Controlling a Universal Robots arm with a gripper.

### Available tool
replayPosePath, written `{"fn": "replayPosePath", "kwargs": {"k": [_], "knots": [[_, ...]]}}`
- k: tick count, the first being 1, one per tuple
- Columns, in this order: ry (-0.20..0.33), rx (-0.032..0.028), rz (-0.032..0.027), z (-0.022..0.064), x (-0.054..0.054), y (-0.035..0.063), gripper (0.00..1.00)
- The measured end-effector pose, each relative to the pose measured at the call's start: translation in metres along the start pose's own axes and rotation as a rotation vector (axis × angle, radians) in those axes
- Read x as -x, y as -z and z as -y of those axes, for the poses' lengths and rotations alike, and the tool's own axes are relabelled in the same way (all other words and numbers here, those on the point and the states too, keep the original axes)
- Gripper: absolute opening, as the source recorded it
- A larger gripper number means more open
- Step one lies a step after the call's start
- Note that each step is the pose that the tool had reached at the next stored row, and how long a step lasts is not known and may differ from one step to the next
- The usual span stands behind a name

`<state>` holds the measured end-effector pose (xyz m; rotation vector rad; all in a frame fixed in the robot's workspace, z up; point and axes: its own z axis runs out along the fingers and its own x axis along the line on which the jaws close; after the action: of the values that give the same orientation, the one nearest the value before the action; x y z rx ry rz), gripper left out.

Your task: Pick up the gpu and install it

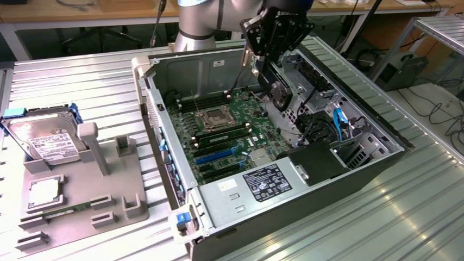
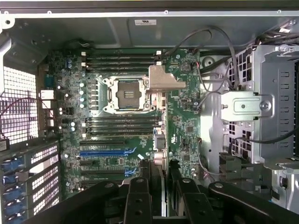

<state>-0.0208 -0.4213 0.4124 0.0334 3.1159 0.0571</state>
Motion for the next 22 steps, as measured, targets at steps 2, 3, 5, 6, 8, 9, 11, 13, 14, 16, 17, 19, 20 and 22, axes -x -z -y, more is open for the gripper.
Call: {"fn": "replayPosePath", "kwargs": {"k": [2,3,5,6,8,9,11,13,14,16,17,19,20,22], "knots": [[0.0,0.0,0.0,0.0001,-0.0001,-0.0004,0.27],[0.0,0.0002,0.0001,0.0001,-0.0001,-0.0005,0.27],[0.0,0.0001,0.0001,0.0001,-0.0001,-0.0004,0.27],[0.0,0.0001,0.0,0.0001,-0.0001,-0.0005,0.27],[0.0,0.0001,0.0001,0.0001,-0.0008,-0.0006,0.27],[0.0,0.0001,0.0001,0.0001,-0.001,-0.0006,0.27],[0.0,0.0001,0.0,0.0001,-0.0015,-0.0008,0.27],[0.0,0.0001,0.0,0.0001,-0.0015,-0.0008,0.27],[0.0,0.0001,0.0001,0.0001,-0.0015,-0.0008,0.27],[0.0,0.0001,0.0001,0.0001,-0.0015,-0.0008,0.27],[0.0,0.0001,0.0001,0.0001,-0.0015,-0.0008,0.27],[0.0,0.0001,0.0001,0.0001,-0.0015,-0.0008,0.27],[0.0,0.0001,0.0001,0.0001,-0.0015,-0.0008,0.27],[0.0,0.0001,0.0,0.0001,-0.0015,-0.0008,0.28]]}}
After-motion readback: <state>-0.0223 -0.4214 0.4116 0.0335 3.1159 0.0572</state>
